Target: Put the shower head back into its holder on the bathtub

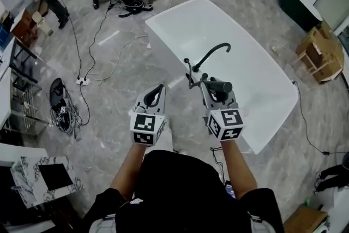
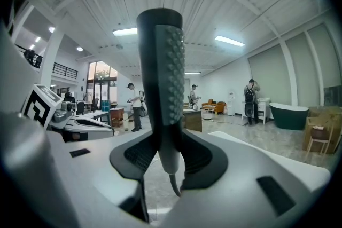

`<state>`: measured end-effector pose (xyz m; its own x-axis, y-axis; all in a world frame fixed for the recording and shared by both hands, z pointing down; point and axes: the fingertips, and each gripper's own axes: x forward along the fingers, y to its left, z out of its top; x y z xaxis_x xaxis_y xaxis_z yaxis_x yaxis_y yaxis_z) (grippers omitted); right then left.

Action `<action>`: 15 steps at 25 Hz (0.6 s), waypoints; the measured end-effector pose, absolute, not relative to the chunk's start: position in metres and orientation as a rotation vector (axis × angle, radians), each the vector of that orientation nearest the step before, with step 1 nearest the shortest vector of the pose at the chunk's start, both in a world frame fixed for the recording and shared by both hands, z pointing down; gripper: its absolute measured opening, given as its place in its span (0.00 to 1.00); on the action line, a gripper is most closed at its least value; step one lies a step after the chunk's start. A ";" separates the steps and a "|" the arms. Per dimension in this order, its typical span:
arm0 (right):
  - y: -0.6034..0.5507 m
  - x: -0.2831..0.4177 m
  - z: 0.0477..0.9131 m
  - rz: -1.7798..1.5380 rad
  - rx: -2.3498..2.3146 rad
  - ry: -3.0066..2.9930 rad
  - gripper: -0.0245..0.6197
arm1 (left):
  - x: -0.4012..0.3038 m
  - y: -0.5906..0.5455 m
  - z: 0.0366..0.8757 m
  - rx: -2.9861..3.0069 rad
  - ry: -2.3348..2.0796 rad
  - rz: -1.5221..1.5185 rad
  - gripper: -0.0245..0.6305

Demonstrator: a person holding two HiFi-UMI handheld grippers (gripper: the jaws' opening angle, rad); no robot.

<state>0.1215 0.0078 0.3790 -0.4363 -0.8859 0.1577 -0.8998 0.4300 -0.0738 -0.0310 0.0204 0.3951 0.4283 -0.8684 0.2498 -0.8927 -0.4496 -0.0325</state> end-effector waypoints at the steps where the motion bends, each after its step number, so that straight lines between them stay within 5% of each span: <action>1: 0.001 0.121 0.379 0.226 1.614 -2.574 0.26 | -0.031 0.014 0.395 2.565 -1.586 0.352 0.06; 15: -0.109 0.101 0.385 0.259 1.635 -2.537 0.26 | -0.046 -0.104 0.399 2.613 -1.567 0.409 0.06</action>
<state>0.1009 -0.1085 0.3846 -0.4126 -0.8918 0.1859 -0.9109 0.4043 -0.0823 -0.0458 -0.1038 0.3990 0.4457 -0.8565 0.2602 -0.8744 -0.4788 -0.0784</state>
